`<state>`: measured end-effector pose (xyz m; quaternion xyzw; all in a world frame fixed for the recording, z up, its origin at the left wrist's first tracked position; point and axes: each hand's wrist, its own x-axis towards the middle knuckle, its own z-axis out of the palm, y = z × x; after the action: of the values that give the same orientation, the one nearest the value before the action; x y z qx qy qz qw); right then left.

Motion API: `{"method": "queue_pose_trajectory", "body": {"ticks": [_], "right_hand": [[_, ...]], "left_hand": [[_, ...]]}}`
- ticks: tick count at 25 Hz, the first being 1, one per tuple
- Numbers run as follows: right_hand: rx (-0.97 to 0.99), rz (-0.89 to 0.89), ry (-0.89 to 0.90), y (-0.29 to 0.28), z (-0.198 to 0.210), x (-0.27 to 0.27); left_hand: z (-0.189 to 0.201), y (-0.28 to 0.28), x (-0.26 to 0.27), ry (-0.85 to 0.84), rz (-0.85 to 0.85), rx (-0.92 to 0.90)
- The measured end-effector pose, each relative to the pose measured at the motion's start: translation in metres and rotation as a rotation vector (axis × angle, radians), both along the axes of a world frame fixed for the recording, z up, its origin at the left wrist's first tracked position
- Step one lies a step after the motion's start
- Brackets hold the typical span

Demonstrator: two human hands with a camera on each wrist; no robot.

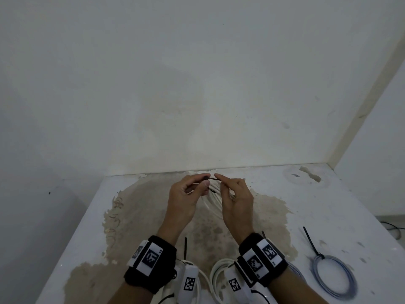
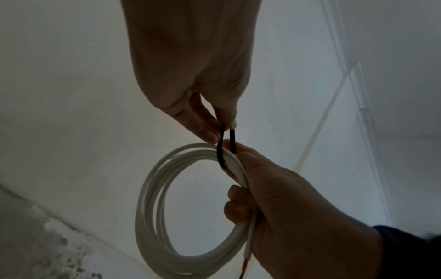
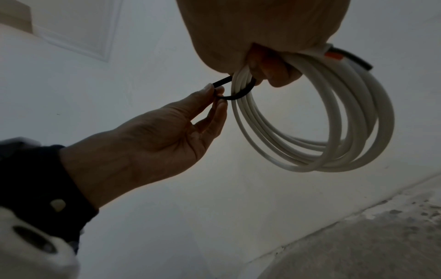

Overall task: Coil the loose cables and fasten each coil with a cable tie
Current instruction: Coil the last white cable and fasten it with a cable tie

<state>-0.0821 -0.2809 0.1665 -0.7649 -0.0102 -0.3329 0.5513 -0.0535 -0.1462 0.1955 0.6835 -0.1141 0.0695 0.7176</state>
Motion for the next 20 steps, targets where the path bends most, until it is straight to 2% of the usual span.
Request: {"method": "queue_pose_trajectory", "body": {"ticks": [5,11,20], "right_hand": [[0.015,-0.007,0.01,0.003,-0.001,0.004],[0.021,-0.025,0.036,-0.004,-0.004,0.0],[-0.067,-0.166,0.011,-0.04,-0.012,-0.015]], "left_hand": [[0.001,0.003,0.0,-0.039,-0.016,0.028],[0.002,0.009,0.007,-0.035,-0.136,0.239],[0.008,-0.03,0.005,0.006,-0.262,0.259]]}}
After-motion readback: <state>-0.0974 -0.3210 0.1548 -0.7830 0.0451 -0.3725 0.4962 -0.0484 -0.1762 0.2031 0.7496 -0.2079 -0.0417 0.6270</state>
